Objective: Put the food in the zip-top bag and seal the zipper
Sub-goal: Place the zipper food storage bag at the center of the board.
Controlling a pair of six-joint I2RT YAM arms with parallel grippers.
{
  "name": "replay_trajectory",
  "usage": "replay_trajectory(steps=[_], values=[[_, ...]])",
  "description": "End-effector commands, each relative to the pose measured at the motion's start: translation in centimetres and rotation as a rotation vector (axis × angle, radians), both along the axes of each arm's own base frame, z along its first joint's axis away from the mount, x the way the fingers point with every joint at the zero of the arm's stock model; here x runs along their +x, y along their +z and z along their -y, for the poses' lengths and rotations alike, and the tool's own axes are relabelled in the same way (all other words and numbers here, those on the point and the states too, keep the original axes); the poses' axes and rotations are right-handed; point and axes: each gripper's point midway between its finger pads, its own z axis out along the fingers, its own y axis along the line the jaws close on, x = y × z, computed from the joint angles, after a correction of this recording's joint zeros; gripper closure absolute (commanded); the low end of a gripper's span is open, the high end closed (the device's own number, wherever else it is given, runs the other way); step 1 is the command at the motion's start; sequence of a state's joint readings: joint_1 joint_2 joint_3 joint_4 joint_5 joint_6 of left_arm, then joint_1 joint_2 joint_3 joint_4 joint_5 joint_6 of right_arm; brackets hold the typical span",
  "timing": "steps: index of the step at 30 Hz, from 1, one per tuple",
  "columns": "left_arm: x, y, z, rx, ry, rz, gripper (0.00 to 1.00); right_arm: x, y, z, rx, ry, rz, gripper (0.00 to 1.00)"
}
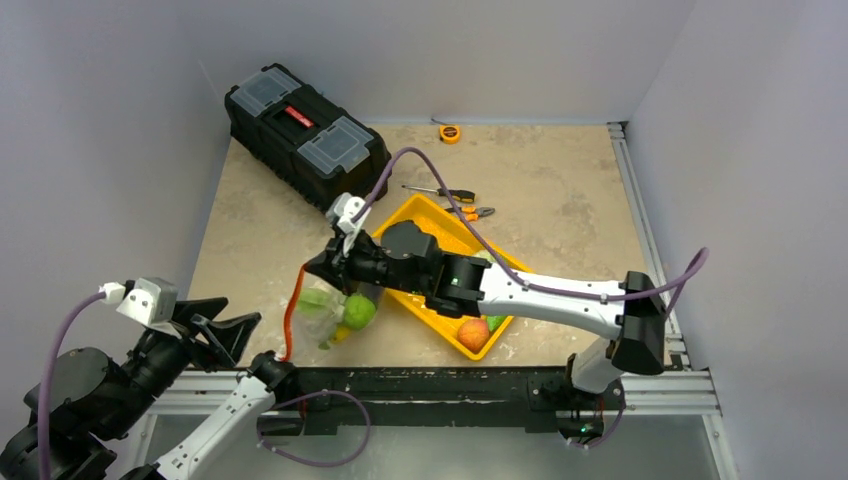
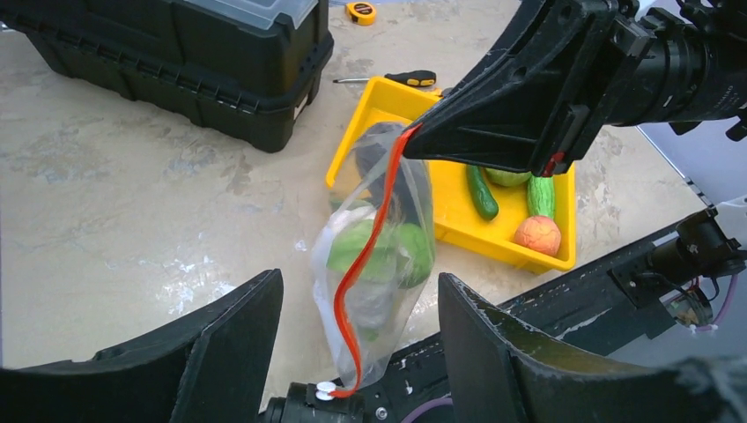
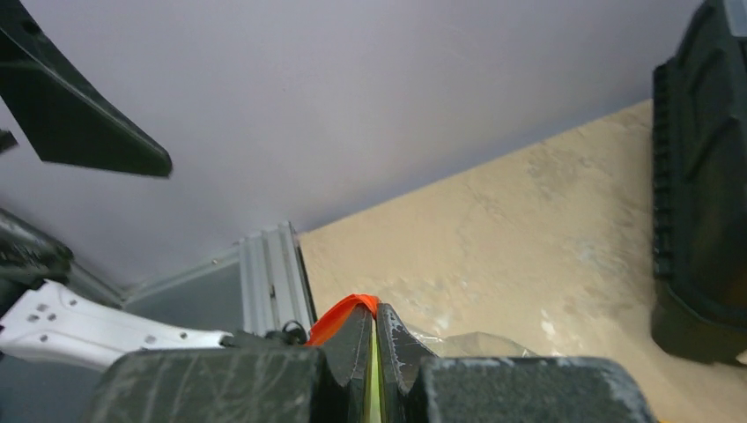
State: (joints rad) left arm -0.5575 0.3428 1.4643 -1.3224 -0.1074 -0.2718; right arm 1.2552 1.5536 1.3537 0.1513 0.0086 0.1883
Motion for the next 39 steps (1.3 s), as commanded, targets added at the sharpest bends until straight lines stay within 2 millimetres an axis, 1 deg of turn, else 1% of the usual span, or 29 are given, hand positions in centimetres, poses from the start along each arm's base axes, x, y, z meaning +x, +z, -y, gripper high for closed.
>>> replay_trajectory(steps=[1,2,5,8,10,11,13,14,15,18,21,25,27,29,32,33,35,37,39], values=[[-0.1,0.1,-0.3,-0.018,0.018,-0.003,0.36,0.2,6.4,-2.6,0.189,-0.016,-0.032,1.0],[-0.1,0.2,-0.3,-0.021,0.02,-0.003,0.36,0.7,6.2,-3.4,0.183,-0.034,-0.04,1.0],[-0.2,0.2,-0.4,-0.026,0.019,0.0,0.36,2.1,4.4,-6.0,0.17,-0.07,-0.057,1.0],[-0.4,0.3,-0.6,-0.021,0.024,0.003,0.36,5.1,1.9,-7.9,0.155,-0.166,-0.032,1.0],[-0.6,0.3,-1.0,-0.015,0.035,0.004,0.36,6.9,0.4,-9.3,0.151,-0.19,-0.051,1.0],[-0.7,0.3,-1.2,-0.009,0.041,0.004,0.36,7.9,-1.2,-10.2,0.134,-0.205,-0.057,1.0],[-0.9,0.3,-1.6,-0.003,0.052,0.006,0.35,9.6,-2.7,-11.3,0.12,-0.253,-0.049,1.0],[-1.0,0.3,-1.8,0.003,0.056,0.006,0.35,10.3,-2.8,-11.9,0.125,-0.269,-0.038,1.0],[-1.1,0.3,-1.9,0.004,0.062,0.007,0.34,10.9,-3.4,-12.6,0.123,-0.274,-0.035,1.0],[-1.0,0.2,-2.1,0.012,0.069,-0.002,0.33,13.0,-5.8,-14.5,0.117,-0.291,-0.046,1.0],[-1.0,-0.2,-1.9,0.025,0.06,-0.025,0.33,15.3,-7.4,-15.9,0.133,-0.317,-0.057,1.0],[-1.0,-0.5,-1.9,0.044,0.062,-0.052,0.33,18.2,-9.1,-17.0,0.166,-0.356,-0.068,1.0],[-1.1,-0.4,-2.1,0.047,0.065,-0.054,0.33,19.1,-9.9,-17.4,0.173,-0.375,-0.067,1.0],[-1.2,-0.3,-2.2,0.047,0.07,-0.05,0.33,19.4,-10.7,-17.8,0.172,-0.379,-0.067,1.0],[-1.3,-0.1,-2.4,0.046,0.075,-0.047,0.33,19.1,-10.2,-17.5,0.173,-0.371,-0.067,1.0],[-1.3,-0.1,-2.4,0.047,0.076,-0.047,0.33,19.0,-9.9,-17.3,0.168,-0.37,-0.065,0.97],[-1.3,-0.2,-2.4,0.044,0.076,-0.045,0.33,18.8,-9.1,-16.7,0.144,-0.372,-0.053,0.84],[-1.3,-0.2,-2.3,0.034,0.073,-0.041,0.33,18.5,-7.9,-15.9,0.116,-0.368,-0.035,0.69],[-1.3,-0.1,-2.1,0.017,0.066,-0.035,0.33,17.7,-6.6,-15.2,0.082,-0.344,-0.024,0.55]])
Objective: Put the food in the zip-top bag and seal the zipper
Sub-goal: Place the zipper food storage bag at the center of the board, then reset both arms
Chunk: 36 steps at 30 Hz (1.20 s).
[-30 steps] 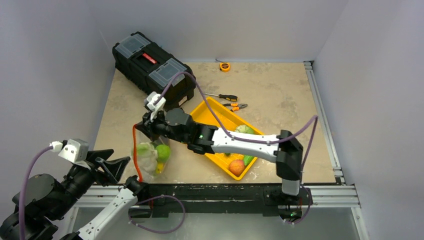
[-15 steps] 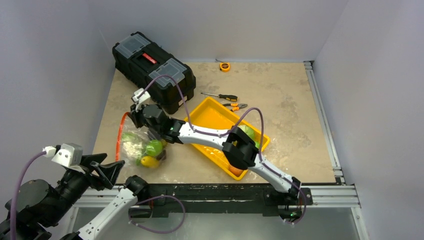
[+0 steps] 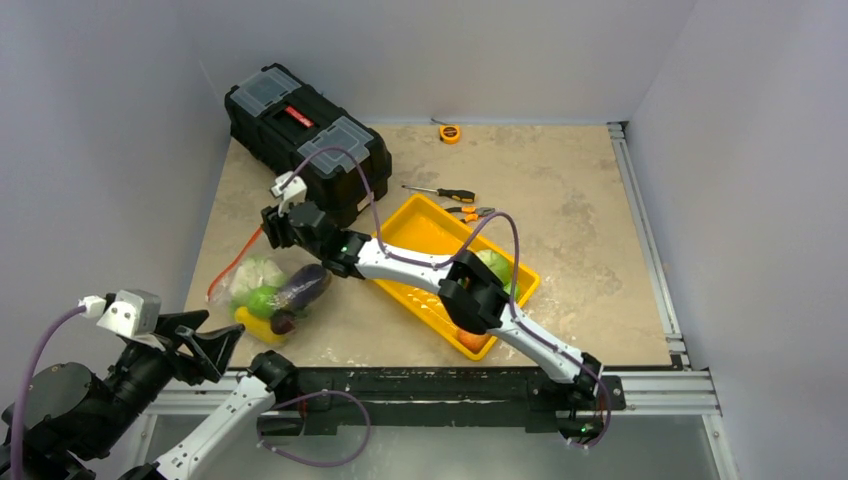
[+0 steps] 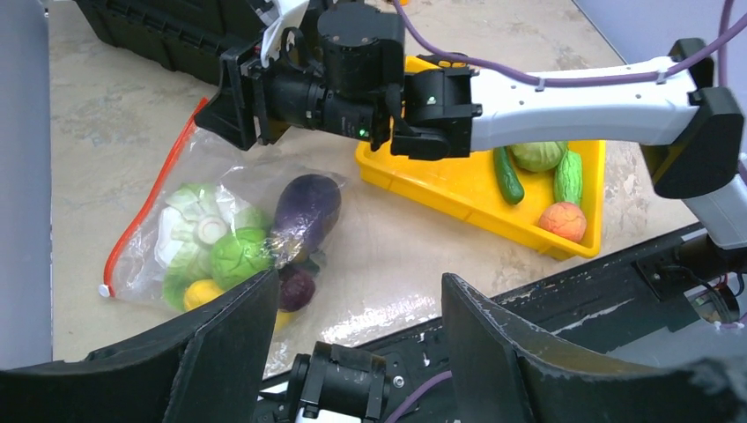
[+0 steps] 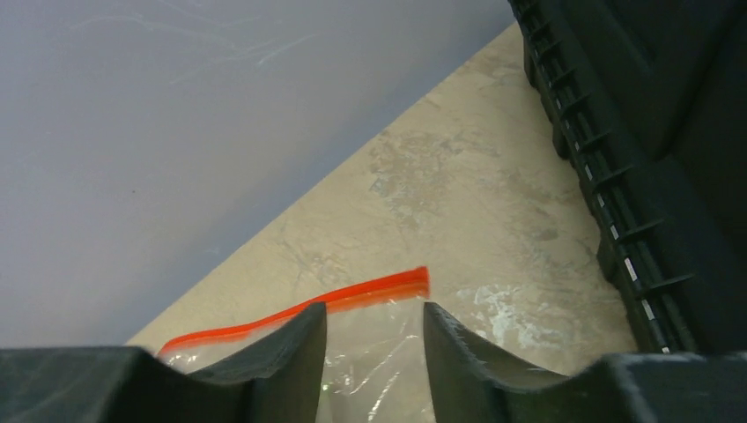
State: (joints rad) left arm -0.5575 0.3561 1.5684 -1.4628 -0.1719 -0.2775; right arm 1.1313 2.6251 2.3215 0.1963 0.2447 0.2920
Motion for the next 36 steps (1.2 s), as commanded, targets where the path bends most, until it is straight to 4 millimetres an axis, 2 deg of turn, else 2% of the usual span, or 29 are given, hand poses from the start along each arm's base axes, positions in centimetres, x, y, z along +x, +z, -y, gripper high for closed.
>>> replay_trajectory(steps=[1,3,5,9,10,11,14,19,24,27,32,36], values=[[0.4,0.4,0.4,-0.025,-0.003,0.008,0.33,-1.5,11.3,2.1,0.062,0.025,0.085,0.49],[0.3,0.6,0.6,-0.05,-0.01,0.015,0.33,-1.8,12.4,3.8,0.005,0.017,0.092,0.39],[0.1,1.0,0.7,-0.075,-0.015,0.032,0.32,-2.2,13.8,5.8,-0.042,-0.001,0.101,0.33],[-0.3,1.6,0.7,-0.112,-0.021,0.073,0.32,-3.1,15.0,11.1,-0.147,-0.04,0.086,0.26],[-0.3,1.7,0.6,-0.118,-0.021,0.083,0.32,-3.5,16.4,13.0,-0.152,-0.051,0.086,0.25],[-0.3,1.8,0.6,-0.122,-0.021,0.089,0.32,-3.9,17.0,14.8,-0.17,-0.065,0.081,0.23],[-0.5,2.3,0.6,-0.145,-0.023,0.113,0.32,-4.8,17.4,20.3,-0.244,-0.127,0.075,0.19],[-0.5,3.5,0.4,-0.173,-0.017,0.173,0.31,-6.8,20.9,31.3,-0.296,-0.315,0.1,0.08],[-0.3,4.9,0.2,-0.191,-0.011,0.228,0.3,-9.7,26.0,41.3,-0.226,-0.458,0.135,0.04],[-0.4,5.7,0.2,-0.206,-0.015,0.258,0.3,-11.3,28.5,46.1,-0.138,-0.528,0.151,0.01],[-0.5,6.9,0.0,-0.218,-0.012,0.297,0.28,-13.4,32.2,52.1,0.038,-0.612,0.166,0.01],[-0.6,7.6,-0.2,-0.223,-0.006,0.319,0.28,-14.5,33.4,54.7,0.155,-0.641,0.174,0.01]])
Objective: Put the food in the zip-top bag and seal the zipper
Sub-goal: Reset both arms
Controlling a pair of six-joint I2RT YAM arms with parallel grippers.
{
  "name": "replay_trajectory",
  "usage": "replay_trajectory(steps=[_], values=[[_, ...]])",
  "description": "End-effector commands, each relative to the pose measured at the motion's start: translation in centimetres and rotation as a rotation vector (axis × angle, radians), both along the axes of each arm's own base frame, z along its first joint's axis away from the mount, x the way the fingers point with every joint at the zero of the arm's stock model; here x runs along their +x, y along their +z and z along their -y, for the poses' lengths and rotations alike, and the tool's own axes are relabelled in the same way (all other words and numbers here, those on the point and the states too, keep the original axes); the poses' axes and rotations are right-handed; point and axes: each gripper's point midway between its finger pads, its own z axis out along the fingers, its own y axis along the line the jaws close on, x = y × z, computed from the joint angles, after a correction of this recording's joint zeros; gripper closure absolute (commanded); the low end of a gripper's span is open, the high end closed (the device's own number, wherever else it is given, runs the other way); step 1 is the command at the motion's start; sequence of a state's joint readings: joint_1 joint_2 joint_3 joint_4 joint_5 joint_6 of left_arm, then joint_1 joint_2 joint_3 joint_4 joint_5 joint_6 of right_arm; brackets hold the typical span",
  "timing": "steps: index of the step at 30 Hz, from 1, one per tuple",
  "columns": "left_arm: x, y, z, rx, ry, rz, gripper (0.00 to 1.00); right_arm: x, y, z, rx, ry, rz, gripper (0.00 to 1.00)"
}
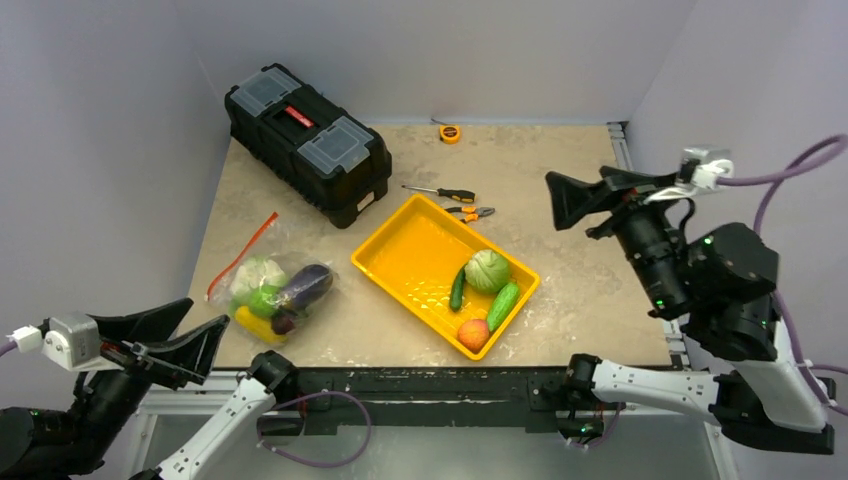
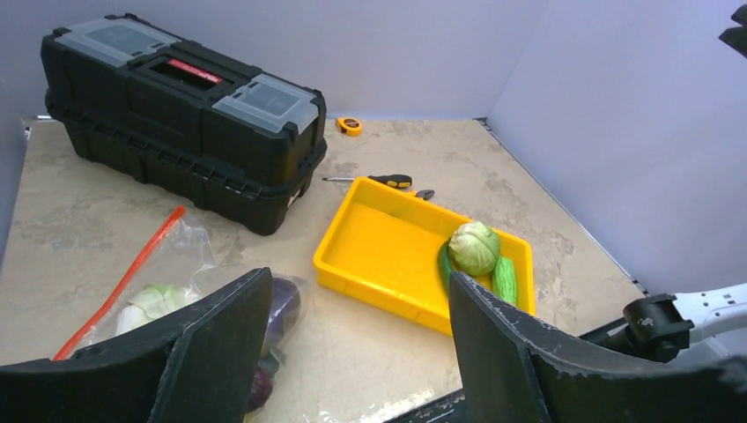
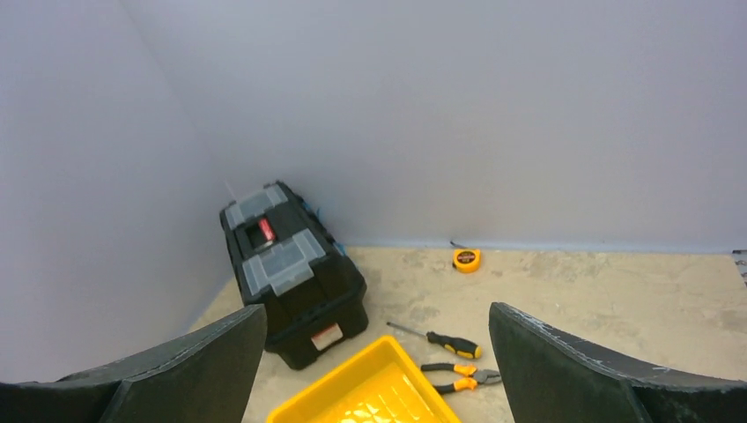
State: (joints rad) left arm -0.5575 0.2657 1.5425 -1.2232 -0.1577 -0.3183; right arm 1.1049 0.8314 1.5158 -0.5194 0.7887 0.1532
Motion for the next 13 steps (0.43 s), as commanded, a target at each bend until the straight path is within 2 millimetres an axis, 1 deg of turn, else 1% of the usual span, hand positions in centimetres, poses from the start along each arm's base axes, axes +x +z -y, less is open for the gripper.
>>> replay_trajectory(steps=[1,8,13], values=[[-0.1,2.4,-0.3,-0.025,0.009,0.076,0.28,0.1,-0.7,1.9,0.062,-0.079,-0.006,0.01],[-0.1,2.6,-0.5,-0.029,0.017,0.079,0.28,0.2,-0.6,3.4,0.144,-0.153,-0.012,0.01],[0.0,2.5,-0.5,-0.031,0.019,0.076,0.27,0.6,-1.0,3.7,0.132,-0.191,-0.003,0.01]])
